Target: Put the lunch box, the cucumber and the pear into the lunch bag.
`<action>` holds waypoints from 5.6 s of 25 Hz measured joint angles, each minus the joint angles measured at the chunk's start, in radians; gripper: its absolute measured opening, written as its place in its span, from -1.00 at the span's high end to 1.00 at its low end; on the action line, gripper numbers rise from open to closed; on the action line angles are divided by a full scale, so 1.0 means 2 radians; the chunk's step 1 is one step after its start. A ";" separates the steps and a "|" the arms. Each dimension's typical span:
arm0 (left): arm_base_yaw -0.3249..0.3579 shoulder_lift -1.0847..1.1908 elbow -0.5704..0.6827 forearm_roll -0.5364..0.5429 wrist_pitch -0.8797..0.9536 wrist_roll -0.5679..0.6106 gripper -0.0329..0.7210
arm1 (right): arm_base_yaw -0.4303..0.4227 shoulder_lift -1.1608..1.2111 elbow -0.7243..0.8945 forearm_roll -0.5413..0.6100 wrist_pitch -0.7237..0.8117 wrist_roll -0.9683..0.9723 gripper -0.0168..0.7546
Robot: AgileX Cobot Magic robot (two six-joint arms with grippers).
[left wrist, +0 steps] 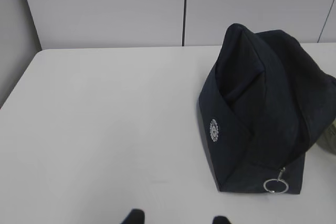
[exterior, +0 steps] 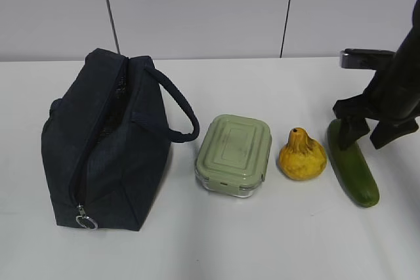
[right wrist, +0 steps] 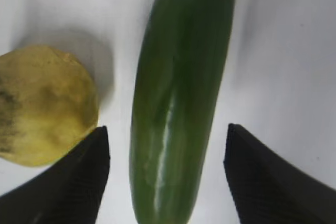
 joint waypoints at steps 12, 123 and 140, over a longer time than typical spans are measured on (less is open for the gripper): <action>0.000 0.000 0.000 0.000 0.000 0.000 0.27 | 0.028 0.071 -0.047 -0.070 -0.024 0.051 -0.44; 0.001 0.723 -0.201 -0.308 -0.108 0.230 0.88 | 0.029 0.071 -0.119 -0.089 0.087 0.076 -0.13; 0.001 0.723 -0.201 -0.311 -0.106 0.230 0.91 | 0.039 -0.004 -0.169 -0.001 0.096 0.042 -0.13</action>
